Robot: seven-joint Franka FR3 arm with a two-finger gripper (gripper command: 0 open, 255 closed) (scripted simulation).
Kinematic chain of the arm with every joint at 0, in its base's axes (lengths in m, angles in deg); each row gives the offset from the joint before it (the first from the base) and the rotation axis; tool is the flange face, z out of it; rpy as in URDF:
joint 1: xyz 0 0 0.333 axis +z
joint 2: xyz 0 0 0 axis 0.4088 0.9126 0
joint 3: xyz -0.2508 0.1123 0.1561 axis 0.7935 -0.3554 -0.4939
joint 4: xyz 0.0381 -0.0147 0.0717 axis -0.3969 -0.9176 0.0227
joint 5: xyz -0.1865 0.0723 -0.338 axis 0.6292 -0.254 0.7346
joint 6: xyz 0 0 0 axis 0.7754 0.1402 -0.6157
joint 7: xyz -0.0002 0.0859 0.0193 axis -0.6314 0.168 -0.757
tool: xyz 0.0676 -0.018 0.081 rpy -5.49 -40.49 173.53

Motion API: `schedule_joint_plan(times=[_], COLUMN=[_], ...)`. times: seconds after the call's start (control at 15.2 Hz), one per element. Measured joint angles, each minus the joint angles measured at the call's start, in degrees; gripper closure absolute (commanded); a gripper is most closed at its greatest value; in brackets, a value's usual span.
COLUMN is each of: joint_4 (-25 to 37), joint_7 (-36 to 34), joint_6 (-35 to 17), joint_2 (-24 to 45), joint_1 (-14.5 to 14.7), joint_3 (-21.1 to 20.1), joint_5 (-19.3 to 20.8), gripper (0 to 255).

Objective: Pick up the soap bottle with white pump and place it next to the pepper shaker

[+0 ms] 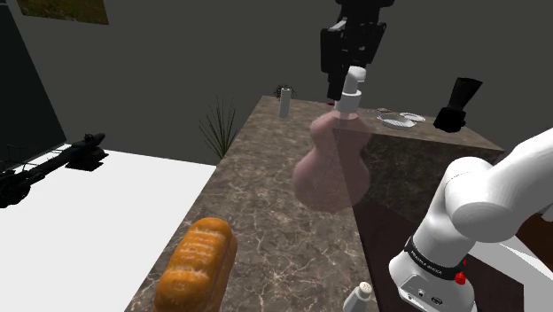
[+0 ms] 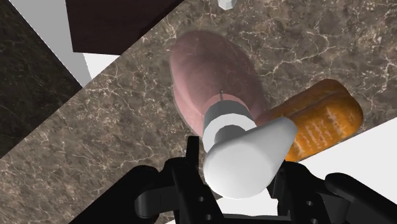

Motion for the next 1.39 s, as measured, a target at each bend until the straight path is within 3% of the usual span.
schedule_joint_plan(times=[1.39], joint_4=[-21.03], joint_7=[0.33], joint_6=[-15.23], joint_2=[-6.00], joint_1=[1.96], joint_3=[-0.91], joint_5=[-2.60], gripper=[255])
